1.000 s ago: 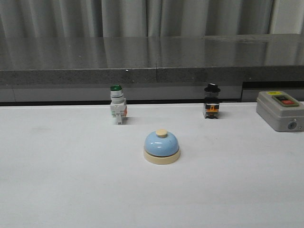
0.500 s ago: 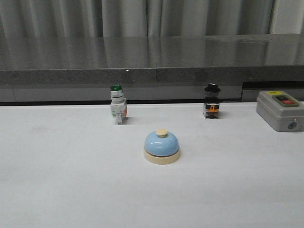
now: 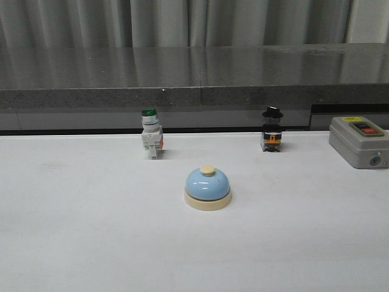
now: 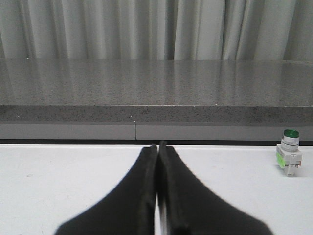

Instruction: Place and press bell with both arms

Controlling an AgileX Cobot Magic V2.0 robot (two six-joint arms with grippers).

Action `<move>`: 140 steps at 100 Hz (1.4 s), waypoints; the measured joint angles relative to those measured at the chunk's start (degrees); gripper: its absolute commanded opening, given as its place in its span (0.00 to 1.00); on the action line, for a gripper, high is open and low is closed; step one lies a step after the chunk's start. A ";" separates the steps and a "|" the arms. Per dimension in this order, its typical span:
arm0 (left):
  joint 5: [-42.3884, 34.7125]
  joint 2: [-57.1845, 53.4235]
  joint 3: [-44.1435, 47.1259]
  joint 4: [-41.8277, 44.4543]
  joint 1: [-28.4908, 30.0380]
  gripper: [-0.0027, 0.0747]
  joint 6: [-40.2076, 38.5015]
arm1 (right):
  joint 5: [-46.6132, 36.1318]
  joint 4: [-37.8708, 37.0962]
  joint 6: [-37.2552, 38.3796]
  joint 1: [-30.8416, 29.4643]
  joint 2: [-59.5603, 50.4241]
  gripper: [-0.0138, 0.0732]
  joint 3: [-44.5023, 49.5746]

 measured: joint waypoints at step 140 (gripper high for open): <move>0.00 0.00 0.00 0.00 0.00 0.01 0.00 | 34.32 1.91 0.00 18.81 74.47 0.09 -60.62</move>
